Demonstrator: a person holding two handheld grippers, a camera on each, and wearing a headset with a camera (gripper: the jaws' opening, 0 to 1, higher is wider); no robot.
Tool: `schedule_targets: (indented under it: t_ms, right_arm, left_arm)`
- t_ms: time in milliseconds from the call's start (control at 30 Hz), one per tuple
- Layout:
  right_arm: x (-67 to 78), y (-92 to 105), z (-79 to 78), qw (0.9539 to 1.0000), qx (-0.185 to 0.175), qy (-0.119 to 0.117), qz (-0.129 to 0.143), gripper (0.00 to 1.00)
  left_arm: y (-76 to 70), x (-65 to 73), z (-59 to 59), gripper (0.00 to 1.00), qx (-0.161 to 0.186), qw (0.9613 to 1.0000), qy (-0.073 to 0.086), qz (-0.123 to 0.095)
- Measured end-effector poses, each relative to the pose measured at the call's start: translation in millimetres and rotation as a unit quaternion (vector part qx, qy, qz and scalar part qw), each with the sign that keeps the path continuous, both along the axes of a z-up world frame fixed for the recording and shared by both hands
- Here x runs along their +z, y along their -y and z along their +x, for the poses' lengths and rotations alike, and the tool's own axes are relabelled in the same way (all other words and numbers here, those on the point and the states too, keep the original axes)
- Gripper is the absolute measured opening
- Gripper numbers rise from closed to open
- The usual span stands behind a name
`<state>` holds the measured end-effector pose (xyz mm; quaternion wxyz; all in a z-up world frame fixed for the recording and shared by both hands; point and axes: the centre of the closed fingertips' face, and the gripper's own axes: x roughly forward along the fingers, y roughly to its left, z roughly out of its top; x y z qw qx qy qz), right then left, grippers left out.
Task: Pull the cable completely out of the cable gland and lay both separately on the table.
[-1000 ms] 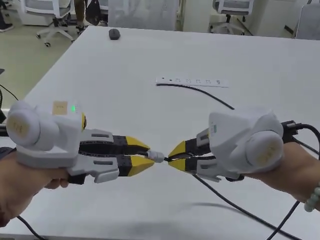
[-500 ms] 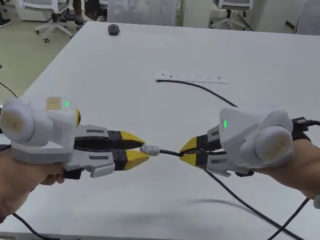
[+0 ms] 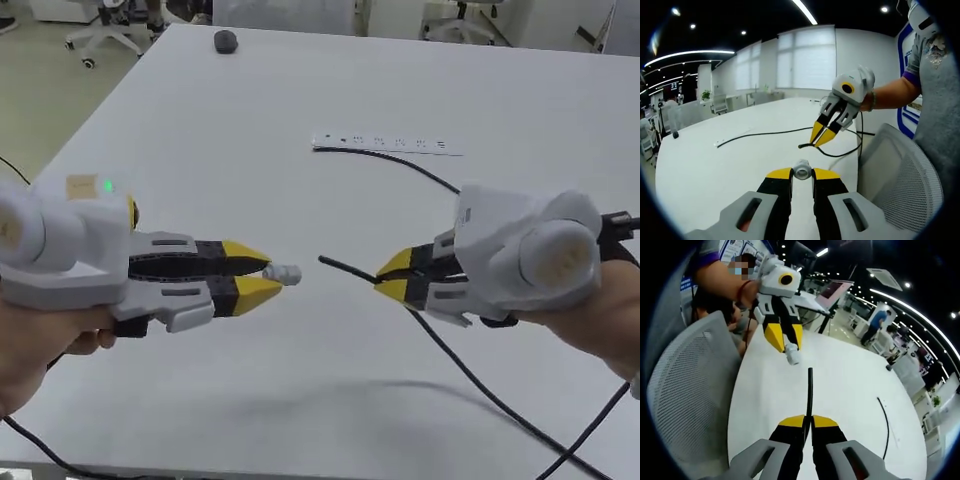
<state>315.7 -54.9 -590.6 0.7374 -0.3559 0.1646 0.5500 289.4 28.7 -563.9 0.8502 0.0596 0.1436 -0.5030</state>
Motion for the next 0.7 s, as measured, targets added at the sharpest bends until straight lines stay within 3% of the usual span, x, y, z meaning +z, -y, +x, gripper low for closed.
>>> schedule_targets:
  t_ms: [200, 467, 633, 700]
  right_arm:
    - [4.1, -8.6, 19.5, 0.9996, -0.018, -0.008, 0.020, 0.00]
    - [7.7, -35.2, 47.5, 0.9992, -0.015, -0.008, 0.036, 0.00]
    - [-0.3, -54.2, 71.0, 0.9984, -0.015, -0.022, 0.050, 0.00]
    - [-6.5, -59.3, 77.8, 0.9982, -0.018, -0.026, 0.051, 0.00]
  left_arm:
    - [5.7, -13.4, 5.4, 0.15, 0.000, 1.0000, -0.009, 0.003]
    - [15.6, -39.7, 13.4, 0.15, -0.017, 0.9994, -0.015, 0.026]
    - [20.9, -55.3, 17.1, 0.15, -0.029, 0.9988, -0.014, 0.037]
    - [23.9, -66.0, 17.2, 0.15, -0.039, 0.9978, -0.013, 0.051]
